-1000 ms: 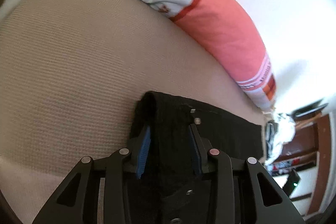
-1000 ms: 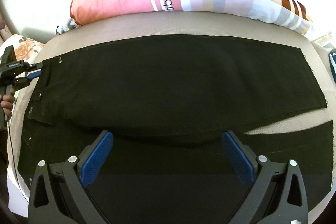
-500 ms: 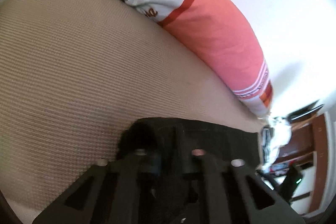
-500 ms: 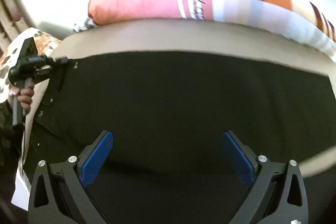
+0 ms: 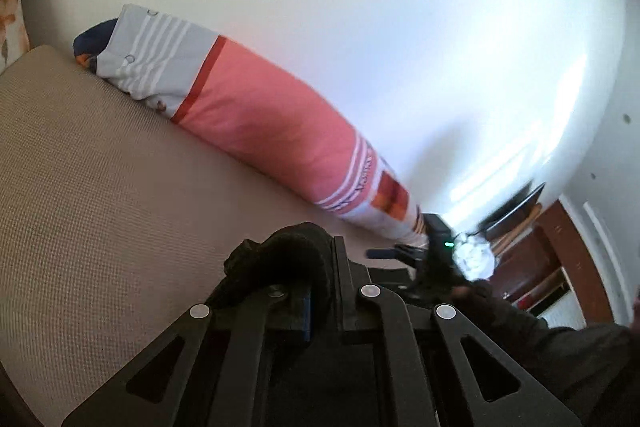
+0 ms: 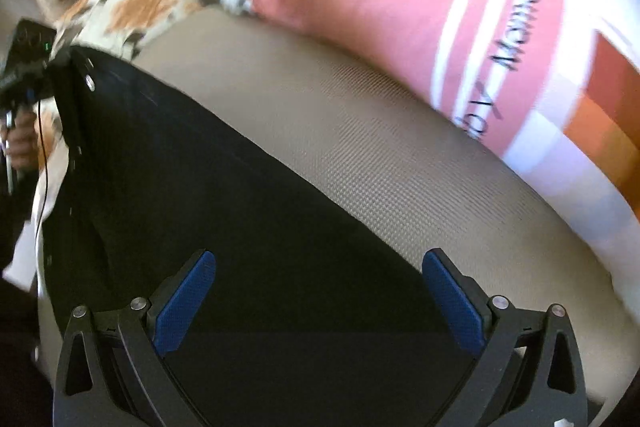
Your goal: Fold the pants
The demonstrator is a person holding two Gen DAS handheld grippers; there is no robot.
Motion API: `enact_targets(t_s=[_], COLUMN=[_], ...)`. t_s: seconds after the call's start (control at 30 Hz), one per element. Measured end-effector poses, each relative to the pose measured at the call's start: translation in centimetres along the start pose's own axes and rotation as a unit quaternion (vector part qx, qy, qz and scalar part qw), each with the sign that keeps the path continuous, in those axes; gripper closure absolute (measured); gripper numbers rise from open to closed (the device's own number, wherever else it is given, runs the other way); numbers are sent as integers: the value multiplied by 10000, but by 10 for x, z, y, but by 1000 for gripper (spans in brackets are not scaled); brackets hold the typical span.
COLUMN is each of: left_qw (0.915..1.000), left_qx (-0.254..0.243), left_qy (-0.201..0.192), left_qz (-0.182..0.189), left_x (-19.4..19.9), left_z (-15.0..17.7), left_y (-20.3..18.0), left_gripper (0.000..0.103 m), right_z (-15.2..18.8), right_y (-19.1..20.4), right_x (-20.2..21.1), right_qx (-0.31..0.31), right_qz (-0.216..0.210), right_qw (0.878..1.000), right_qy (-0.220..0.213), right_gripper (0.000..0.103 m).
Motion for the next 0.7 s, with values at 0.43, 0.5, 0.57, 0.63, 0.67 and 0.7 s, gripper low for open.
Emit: enact_targets(t_s=[0.43,0.5,0.57,0.63,0.67,0.7], left_qw=[9997,9993,9989,9985,9979,9972], left_qx=[-82,-121,-120,-106,-154,-196], left_qy=[-12,21,14,15,8,10], left_qz=[-248,-357,-451,-535,-630,-720], left_x=[3,1,-1,0,0,2], left_z=[5,5,4,3,3,3], left_y=[-16,-16,-14,-13,-13,-14], left_gripper=[95,95,95,95,95,95], right_z=[-1,0,2,5,7,9], right_y=[-29,-32,-28,-22,-18,-18], right_x=[-41,-37,-29,-16,-7,1], right_qx=[670,698,755,894,927,934], right_qz=[-934,-840,-684,-429,-257,-145], right_qw=[9897,9906,9927,9940,9948,9953], right_qy=[852,820,653,457,325,232], right_gripper=[70,88,93,95,96,96])
Point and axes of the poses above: each gripper's, at about its wrist camera, not at the fingertips, and x roughly against the way its jaws point, y to its left, z to its underside, the point moved 4 cm from there along -x, roughly the way its jaws point, and after that the axes turned 6 degrees about -y, right-handed, at the moved point
